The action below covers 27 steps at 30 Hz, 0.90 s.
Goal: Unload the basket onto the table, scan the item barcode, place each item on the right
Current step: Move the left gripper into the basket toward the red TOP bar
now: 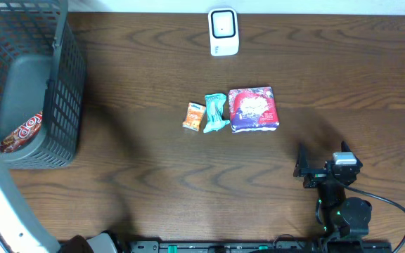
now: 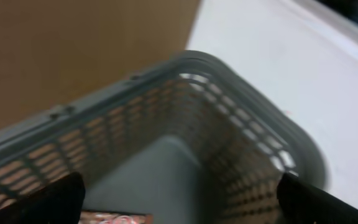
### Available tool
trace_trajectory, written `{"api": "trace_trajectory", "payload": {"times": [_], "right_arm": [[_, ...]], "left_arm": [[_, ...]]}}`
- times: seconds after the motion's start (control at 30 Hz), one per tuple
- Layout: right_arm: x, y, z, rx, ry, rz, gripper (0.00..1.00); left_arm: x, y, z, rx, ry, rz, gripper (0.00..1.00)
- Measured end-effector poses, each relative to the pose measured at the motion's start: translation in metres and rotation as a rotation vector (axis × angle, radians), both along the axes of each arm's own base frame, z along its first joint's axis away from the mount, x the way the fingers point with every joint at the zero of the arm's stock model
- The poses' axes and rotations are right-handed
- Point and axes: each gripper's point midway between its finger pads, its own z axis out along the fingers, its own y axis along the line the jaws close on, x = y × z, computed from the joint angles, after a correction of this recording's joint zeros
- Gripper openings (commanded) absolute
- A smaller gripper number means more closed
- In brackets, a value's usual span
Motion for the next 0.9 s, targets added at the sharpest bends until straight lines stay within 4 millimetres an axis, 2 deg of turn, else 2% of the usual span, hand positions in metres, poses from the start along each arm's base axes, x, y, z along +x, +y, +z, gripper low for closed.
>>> {"api": "trace_trajectory", "payload": {"times": [0.13, 0.4, 0.73, 0.9], "right_arm": [[0.0, 0.0, 0.0, 0.0, 0.0, 0.0, 0.99], [0.0, 0.0, 0.0, 0.0, 0.0, 0.0, 0.99], [0.0, 0.0, 0.0, 0.0, 0.0, 0.0, 0.99], [0.0, 0.0, 0.0, 0.0, 0.0, 0.0, 0.99]], "left_arm": [[-0.005, 0.02, -0.02, -0.029, 0.057, 0.051, 0.98], [-0.003, 0.044, -0.083, -0.133, 0.219, 0.096, 0.98], [-0.007, 0.043, -0.15, -0.256, 0.408, 0.097, 0.98], [-0.001, 0.046, -0.174, -0.289, 0.453, 0.098, 0.98]]}}
